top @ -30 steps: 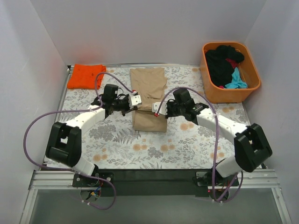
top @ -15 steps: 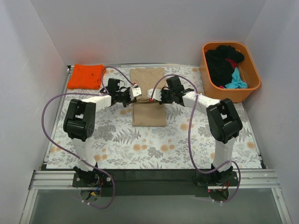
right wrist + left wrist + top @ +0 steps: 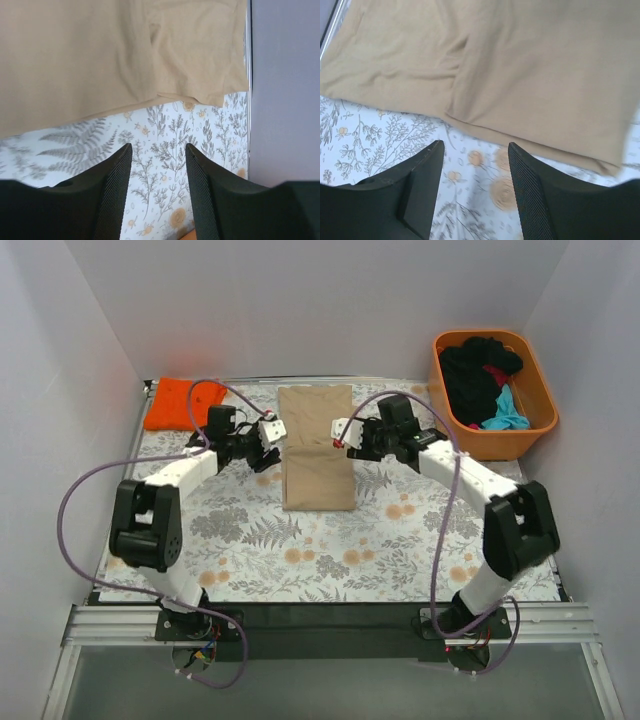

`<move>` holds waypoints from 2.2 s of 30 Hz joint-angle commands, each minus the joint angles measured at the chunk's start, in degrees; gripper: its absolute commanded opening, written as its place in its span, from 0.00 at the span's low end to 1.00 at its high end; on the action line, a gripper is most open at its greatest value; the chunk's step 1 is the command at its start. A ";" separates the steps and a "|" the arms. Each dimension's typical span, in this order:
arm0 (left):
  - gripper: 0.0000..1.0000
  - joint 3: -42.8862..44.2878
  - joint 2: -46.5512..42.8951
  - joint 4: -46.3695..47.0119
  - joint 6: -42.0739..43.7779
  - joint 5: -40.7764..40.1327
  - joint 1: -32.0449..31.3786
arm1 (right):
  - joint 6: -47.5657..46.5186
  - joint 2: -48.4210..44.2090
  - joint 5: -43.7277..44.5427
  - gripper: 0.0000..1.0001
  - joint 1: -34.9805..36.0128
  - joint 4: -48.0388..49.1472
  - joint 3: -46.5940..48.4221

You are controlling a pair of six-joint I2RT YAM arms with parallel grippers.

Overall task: Fold and stack the t-shirts
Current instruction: Fold the tshirt

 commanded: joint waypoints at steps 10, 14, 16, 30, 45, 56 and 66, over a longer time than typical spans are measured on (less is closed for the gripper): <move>0.50 -27.08 -21.74 0.41 12.73 1.14 -9.18 | -2.91 -12.66 -1.73 0.43 11.17 0.62 -22.34; 0.50 -29.02 -19.99 2.53 14.84 0.51 -10.42 | -4.06 -10.99 -1.20 0.44 11.52 4.84 -23.93; 0.50 -29.29 -19.37 3.85 15.11 0.60 -10.77 | -4.15 -9.85 -1.81 0.43 11.52 4.85 -23.32; 0.46 -26.74 -11.11 8.33 17.13 -1.68 -10.77 | -8.01 -3.87 -1.38 0.40 11.79 7.57 -23.93; 0.00 -27.61 -17.84 0.98 17.57 -0.99 -11.21 | -5.82 -8.16 -3.30 0.01 11.70 2.93 -23.58; 0.00 -29.38 -42.29 -20.29 10.81 4.11 -15.08 | 3.75 -27.48 -5.77 0.01 17.67 -13.07 -23.32; 0.00 -17.35 -51.63 -28.76 -5.72 1.49 -15.08 | 10.09 -36.22 0.99 0.01 21.02 -21.70 -13.40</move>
